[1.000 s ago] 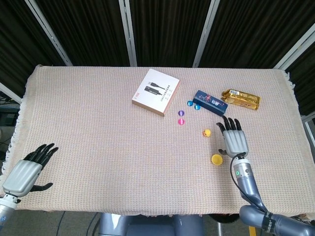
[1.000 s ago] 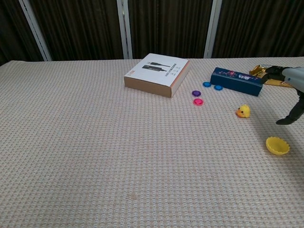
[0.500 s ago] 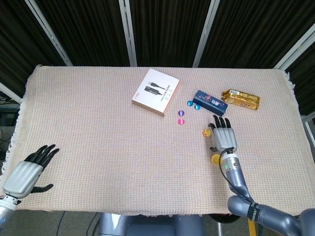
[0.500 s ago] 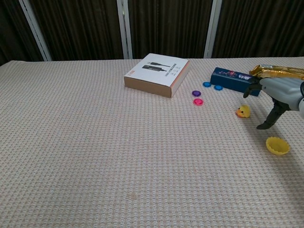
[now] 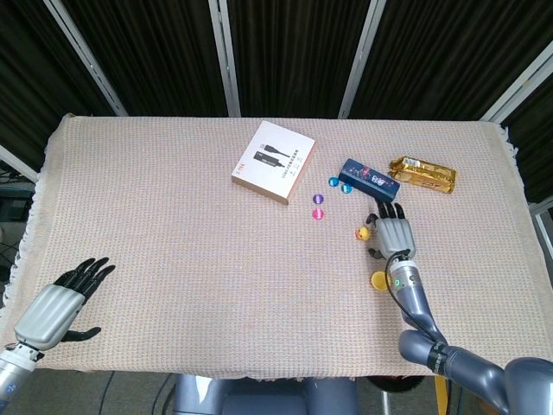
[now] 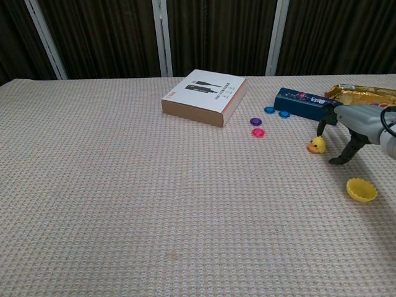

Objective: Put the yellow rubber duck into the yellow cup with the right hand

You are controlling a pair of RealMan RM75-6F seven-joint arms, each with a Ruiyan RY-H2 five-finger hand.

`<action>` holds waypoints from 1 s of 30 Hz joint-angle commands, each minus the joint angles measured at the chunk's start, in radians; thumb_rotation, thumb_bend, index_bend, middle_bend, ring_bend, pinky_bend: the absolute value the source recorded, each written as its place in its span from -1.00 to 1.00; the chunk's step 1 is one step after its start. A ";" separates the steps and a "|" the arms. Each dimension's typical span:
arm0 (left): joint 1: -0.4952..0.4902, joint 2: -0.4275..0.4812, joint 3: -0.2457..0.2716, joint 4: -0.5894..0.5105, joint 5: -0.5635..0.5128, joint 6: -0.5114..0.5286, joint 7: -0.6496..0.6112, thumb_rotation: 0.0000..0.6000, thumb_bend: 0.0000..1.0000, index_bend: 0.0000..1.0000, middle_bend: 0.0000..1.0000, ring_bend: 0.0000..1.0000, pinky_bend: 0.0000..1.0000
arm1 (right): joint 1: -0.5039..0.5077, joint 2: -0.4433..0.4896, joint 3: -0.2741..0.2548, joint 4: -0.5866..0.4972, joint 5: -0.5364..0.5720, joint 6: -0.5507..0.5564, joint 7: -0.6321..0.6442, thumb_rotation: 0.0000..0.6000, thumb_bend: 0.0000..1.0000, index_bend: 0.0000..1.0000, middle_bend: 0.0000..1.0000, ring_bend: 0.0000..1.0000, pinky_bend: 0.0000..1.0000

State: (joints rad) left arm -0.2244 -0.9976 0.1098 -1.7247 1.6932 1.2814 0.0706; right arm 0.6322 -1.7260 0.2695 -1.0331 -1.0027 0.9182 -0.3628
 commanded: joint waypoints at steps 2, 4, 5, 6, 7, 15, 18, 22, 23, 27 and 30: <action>-0.004 0.000 0.000 0.000 0.000 -0.006 -0.002 1.00 -1.00 -1.00 -1.00 -1.00 -0.57 | 0.008 -0.013 -0.006 0.035 -0.017 -0.013 0.028 1.00 -0.66 -0.29 -1.00 -1.00 -1.00; -0.007 0.001 0.000 -0.001 -0.002 -0.010 -0.005 1.00 -1.00 -1.00 -1.00 -1.00 -0.57 | 0.011 -0.018 -0.007 0.044 -0.022 -0.014 0.036 1.00 -0.65 -0.26 -1.00 -1.00 -1.00; -0.008 0.001 0.000 -0.001 -0.003 -0.013 -0.006 1.00 -1.00 -1.00 -1.00 -1.00 -0.57 | 0.013 -0.020 -0.008 0.048 -0.026 -0.014 0.038 1.00 -0.65 -0.24 -1.00 -1.00 -1.00; -0.009 0.001 0.000 -0.001 -0.004 -0.014 -0.006 1.00 -1.00 -1.00 -1.00 -1.00 -0.57 | 0.014 -0.021 -0.009 0.050 -0.029 -0.013 0.040 1.00 -0.65 -0.23 -1.00 -1.00 -1.00; -0.010 0.001 0.000 -0.001 -0.004 -0.015 -0.007 1.00 -1.00 -1.00 -1.00 -1.00 -0.57 | 0.015 -0.022 -0.009 0.052 -0.031 -0.012 0.040 1.00 -0.65 -0.22 -1.00 -1.00 -1.00; -0.016 0.002 -0.001 -0.002 0.000 -0.018 -0.014 1.00 -1.00 -1.00 -1.00 -1.00 -0.57 | 0.022 -0.036 -0.012 0.065 -0.035 -0.010 0.037 1.00 -0.65 -0.10 -1.00 -1.00 -1.00; -0.018 0.002 0.000 -0.001 0.001 -0.021 -0.018 1.00 -1.00 -1.00 -1.00 -1.00 -0.57 | 0.023 -0.041 -0.013 0.072 -0.034 -0.009 0.038 1.00 -0.64 -0.07 -1.00 -1.00 -1.00; -0.021 0.003 0.001 -0.001 0.002 -0.024 -0.021 1.00 -1.00 -1.00 -1.00 -1.00 -0.57 | 0.021 -0.046 -0.014 0.081 -0.031 -0.011 0.041 1.00 -0.64 -0.04 -1.00 -1.00 -1.00; -0.021 0.004 0.001 -0.001 0.001 -0.024 -0.021 1.00 -1.00 -1.00 -1.00 -1.00 -0.57 | 0.021 -0.046 -0.014 0.083 -0.031 -0.012 0.041 1.00 -0.64 -0.03 -1.00 -1.00 -1.00; -0.021 0.004 0.002 -0.001 0.003 -0.024 -0.022 1.00 -1.00 -1.00 -1.00 -1.00 -0.57 | 0.018 -0.050 -0.016 0.092 -0.031 -0.011 0.047 1.00 -0.64 0.00 -1.00 -1.00 -1.00; -0.023 0.005 0.003 -0.002 0.003 -0.025 -0.022 1.00 -1.00 -1.00 -1.00 -1.00 -0.57 | 0.016 -0.049 -0.017 0.094 -0.034 -0.010 0.051 1.00 -0.64 0.01 -1.00 -1.00 -1.00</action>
State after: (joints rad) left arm -0.2471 -0.9930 0.1129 -1.7269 1.6965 1.2566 0.0489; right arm 0.6489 -1.7750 0.2525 -0.9395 -1.0362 0.9083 -0.3118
